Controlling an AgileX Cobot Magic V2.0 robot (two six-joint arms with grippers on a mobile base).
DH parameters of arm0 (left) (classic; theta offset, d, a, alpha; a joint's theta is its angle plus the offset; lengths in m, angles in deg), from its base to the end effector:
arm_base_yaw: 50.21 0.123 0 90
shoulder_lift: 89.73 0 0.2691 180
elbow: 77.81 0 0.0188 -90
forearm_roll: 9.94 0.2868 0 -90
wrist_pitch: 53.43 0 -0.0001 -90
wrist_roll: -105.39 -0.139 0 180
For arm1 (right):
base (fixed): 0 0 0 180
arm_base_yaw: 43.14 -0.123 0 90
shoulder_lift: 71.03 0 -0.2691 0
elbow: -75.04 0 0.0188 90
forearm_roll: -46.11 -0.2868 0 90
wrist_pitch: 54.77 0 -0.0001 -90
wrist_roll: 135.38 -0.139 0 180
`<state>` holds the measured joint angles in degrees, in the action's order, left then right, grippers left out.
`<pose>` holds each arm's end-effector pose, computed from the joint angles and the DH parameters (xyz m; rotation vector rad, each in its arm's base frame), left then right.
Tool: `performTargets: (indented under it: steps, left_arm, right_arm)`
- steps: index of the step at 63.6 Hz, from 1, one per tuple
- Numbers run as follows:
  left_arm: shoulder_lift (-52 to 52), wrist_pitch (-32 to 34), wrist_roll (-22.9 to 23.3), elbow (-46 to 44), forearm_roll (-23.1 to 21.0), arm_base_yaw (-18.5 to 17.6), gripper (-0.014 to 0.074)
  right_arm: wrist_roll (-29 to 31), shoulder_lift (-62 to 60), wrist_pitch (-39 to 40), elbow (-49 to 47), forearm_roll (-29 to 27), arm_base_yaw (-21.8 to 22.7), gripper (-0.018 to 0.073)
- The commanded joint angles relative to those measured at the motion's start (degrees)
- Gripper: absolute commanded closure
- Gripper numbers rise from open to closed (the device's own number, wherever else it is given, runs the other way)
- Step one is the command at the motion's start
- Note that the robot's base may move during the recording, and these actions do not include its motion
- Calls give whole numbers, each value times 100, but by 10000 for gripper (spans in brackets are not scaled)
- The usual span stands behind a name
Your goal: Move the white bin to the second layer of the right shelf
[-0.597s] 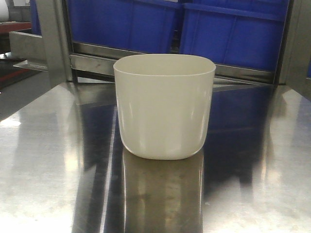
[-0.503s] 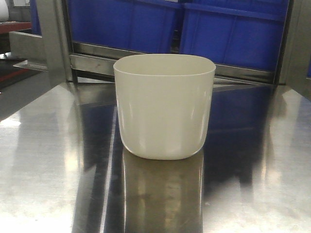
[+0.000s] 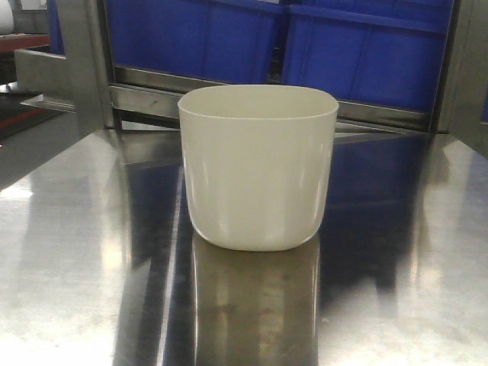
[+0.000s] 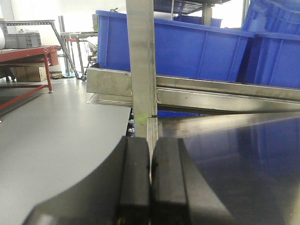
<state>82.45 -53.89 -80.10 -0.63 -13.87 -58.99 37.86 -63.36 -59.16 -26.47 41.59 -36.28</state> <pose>0.1542 -0.0239 0.2142 0.1349 1.4863 -0.1021 0.1562 -0.0179 0.1955 0.2443 1.5615 0.0650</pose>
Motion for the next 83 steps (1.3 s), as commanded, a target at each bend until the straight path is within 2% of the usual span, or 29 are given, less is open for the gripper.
performTargets:
  steps: [1, 83]
  left_arm:
    - [76, 507, 43, 190, -29, -19, 512]
    - [76, 507, 43, 190, -29, -19, 512]
  right_arm:
    - [12, -118, 500, -96, 53, -2, 503]
    - [12, -118, 589, -96, 25, -3, 504]
